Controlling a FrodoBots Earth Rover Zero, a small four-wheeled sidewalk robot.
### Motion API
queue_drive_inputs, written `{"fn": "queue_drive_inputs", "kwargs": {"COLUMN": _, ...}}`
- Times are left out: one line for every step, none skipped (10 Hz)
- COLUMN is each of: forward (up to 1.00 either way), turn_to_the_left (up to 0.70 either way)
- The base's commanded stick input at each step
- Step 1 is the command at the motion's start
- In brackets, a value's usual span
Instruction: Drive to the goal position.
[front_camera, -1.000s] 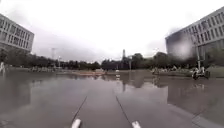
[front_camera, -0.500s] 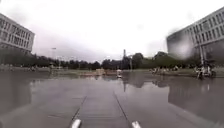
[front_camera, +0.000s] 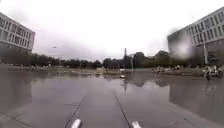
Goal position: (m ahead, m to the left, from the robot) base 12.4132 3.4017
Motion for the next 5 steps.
{"fn": "queue_drive_inputs", "kwargs": {"forward": 0.70, "turn_to_the_left": -0.03}}
{"fn": "queue_drive_inputs", "kwargs": {"forward": 0.70, "turn_to_the_left": -0.03}}
{"fn": "queue_drive_inputs", "kwargs": {"forward": 0.70, "turn_to_the_left": -0.03}}
{"fn": "queue_drive_inputs", "kwargs": {"forward": 0.70, "turn_to_the_left": -0.03}}
{"fn": "queue_drive_inputs", "kwargs": {"forward": 0.70, "turn_to_the_left": -0.03}}
